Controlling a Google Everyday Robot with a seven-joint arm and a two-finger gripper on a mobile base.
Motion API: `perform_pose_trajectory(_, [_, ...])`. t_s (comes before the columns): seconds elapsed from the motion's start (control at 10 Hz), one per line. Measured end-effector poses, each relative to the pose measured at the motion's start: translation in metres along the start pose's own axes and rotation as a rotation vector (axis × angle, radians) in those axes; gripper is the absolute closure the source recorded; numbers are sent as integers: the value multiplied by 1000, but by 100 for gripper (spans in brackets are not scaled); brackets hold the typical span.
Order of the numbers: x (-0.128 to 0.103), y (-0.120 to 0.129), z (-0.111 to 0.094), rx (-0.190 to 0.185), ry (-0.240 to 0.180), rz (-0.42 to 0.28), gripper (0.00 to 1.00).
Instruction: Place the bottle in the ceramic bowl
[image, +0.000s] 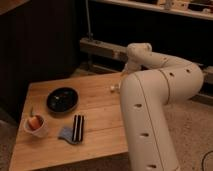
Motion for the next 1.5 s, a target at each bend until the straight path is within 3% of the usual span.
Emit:
perform_pose_trajectory(0.5, [6, 16, 22, -10, 16, -41, 35])
perform_pose_trajectory(1.1, [10, 13, 45, 12, 58, -42, 35])
perform_pose_trajectory(1.3, [12, 10, 51, 16, 81, -47, 48])
perform_pose_trajectory(1.5, [18, 10, 57, 3, 109, -75, 70])
